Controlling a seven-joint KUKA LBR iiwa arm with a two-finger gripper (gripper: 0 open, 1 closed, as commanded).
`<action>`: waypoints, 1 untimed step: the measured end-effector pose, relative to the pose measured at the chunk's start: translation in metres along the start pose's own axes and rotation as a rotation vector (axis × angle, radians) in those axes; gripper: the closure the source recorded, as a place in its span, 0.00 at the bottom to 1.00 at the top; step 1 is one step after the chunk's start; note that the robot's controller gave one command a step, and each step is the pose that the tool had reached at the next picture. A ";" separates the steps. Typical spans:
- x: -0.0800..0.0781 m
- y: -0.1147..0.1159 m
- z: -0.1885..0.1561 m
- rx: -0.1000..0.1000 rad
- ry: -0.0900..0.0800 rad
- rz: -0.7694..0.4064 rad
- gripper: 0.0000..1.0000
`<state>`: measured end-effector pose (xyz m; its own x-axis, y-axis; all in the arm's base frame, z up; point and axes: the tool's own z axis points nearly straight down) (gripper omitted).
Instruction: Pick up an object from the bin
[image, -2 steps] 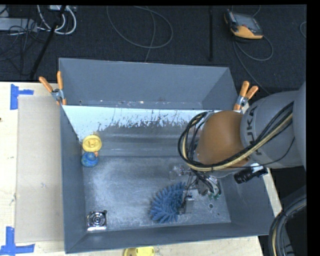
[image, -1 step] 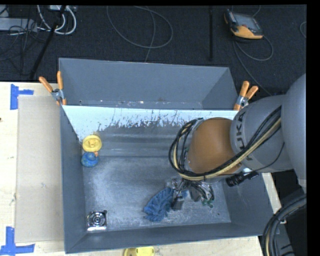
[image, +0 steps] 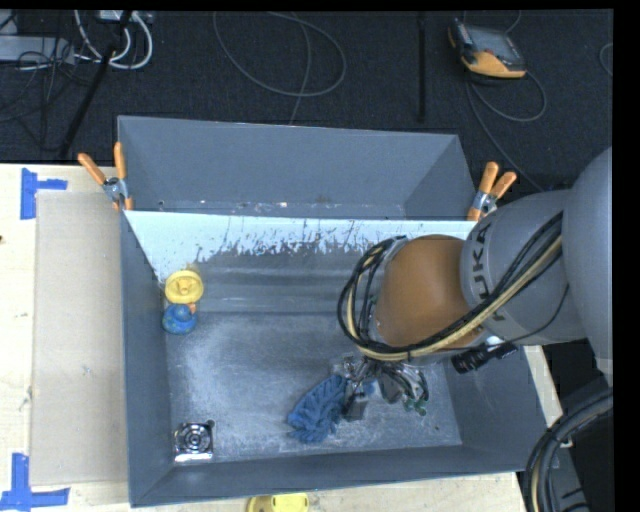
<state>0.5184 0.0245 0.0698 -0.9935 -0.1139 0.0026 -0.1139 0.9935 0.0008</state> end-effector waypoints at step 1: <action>0.014 -0.008 -0.197 0.000 0.001 -0.014 1.00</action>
Offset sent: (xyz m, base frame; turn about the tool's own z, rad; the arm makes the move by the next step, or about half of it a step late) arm 0.0000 0.0000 0.0000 0.0000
